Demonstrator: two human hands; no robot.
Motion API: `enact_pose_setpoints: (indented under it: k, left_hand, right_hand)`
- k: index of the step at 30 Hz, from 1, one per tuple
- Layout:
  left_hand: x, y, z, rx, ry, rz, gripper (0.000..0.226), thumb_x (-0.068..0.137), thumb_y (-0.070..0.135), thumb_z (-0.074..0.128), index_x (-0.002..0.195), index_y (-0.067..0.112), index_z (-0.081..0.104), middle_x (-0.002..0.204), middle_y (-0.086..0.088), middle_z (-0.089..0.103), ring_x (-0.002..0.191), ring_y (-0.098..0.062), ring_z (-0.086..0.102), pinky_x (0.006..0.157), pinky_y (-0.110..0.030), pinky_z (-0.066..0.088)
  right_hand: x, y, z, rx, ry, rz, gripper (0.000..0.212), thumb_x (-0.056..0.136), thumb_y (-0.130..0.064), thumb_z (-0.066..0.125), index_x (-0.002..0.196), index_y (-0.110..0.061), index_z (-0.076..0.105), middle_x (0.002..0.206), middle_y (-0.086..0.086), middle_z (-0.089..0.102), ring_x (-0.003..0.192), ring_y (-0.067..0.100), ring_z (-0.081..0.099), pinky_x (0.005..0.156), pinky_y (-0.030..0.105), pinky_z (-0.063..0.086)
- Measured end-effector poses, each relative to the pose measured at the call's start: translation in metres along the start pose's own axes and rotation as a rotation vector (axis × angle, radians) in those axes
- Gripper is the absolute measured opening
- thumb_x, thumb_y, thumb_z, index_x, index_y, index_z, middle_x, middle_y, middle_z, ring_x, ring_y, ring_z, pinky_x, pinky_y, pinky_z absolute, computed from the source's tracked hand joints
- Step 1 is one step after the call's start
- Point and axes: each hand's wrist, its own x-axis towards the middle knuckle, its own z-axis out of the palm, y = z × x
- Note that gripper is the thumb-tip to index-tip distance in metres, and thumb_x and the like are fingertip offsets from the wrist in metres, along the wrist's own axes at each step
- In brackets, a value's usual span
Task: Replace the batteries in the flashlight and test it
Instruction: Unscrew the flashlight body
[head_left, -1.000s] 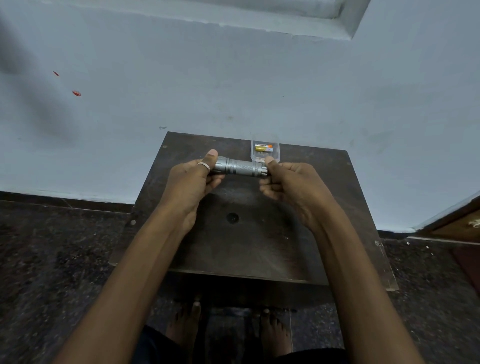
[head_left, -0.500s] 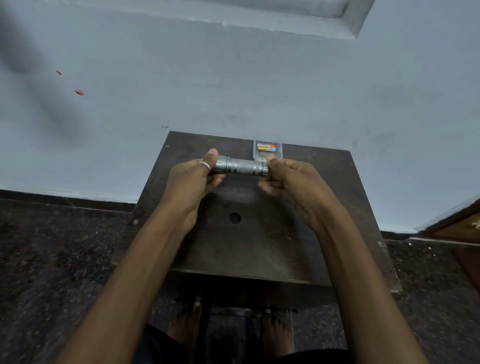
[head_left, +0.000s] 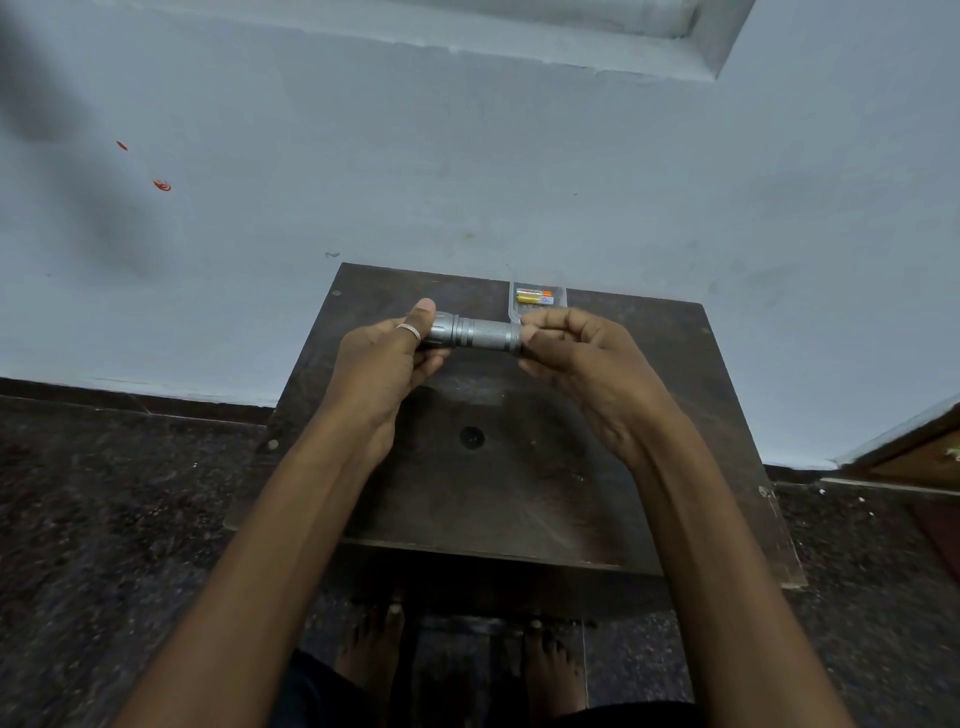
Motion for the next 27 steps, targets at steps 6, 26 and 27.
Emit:
enact_pose_setpoints:
  k: [6, 26, 27]
  left_hand:
    - [0.0000, -0.0009, 0.0030, 0.004, -0.006, 0.006, 0.021, 0.095, 0.029, 0.064, 0.092, 0.009, 0.071, 0.085, -0.002, 0.072, 0.087, -0.014, 0.070, 0.079, -0.023, 0.058]
    - [0.0029, -0.0016, -0.0003, 0.013, -0.001, 0.011, 0.021, 0.095, 0.029, 0.064, 0.089, 0.010, 0.071, 0.082, -0.002, 0.072, 0.085, -0.014, 0.071, 0.080, -0.024, 0.058]
    - [0.0027, -0.0011, -0.0007, 0.010, 0.001, 0.011, 0.021, 0.095, 0.029, 0.064, 0.088, 0.010, 0.071, 0.083, -0.002, 0.072, 0.085, -0.014, 0.070, 0.080, -0.024, 0.058]
  right_hand:
    - [0.0009, 0.0044, 0.0035, -0.118, 0.038, 0.051, 0.030, 0.101, -0.030, 0.058, 0.087, -0.006, 0.068, 0.073, 0.011, 0.066, 0.057, 0.011, 0.064, 0.055, 0.019, 0.054]
    - [-0.0004, 0.0012, 0.0027, -0.045, 0.018, 0.012, 0.009, 0.098, -0.010, 0.062, 0.092, -0.005, 0.067, 0.075, 0.007, 0.066, 0.068, 0.012, 0.065, 0.061, 0.018, 0.057]
    - [0.0004, 0.0012, 0.0008, -0.022, 0.005, -0.009, 0.005, 0.095, -0.003, 0.064, 0.097, -0.005, 0.067, 0.077, 0.005, 0.067, 0.071, 0.011, 0.066, 0.066, 0.020, 0.059]
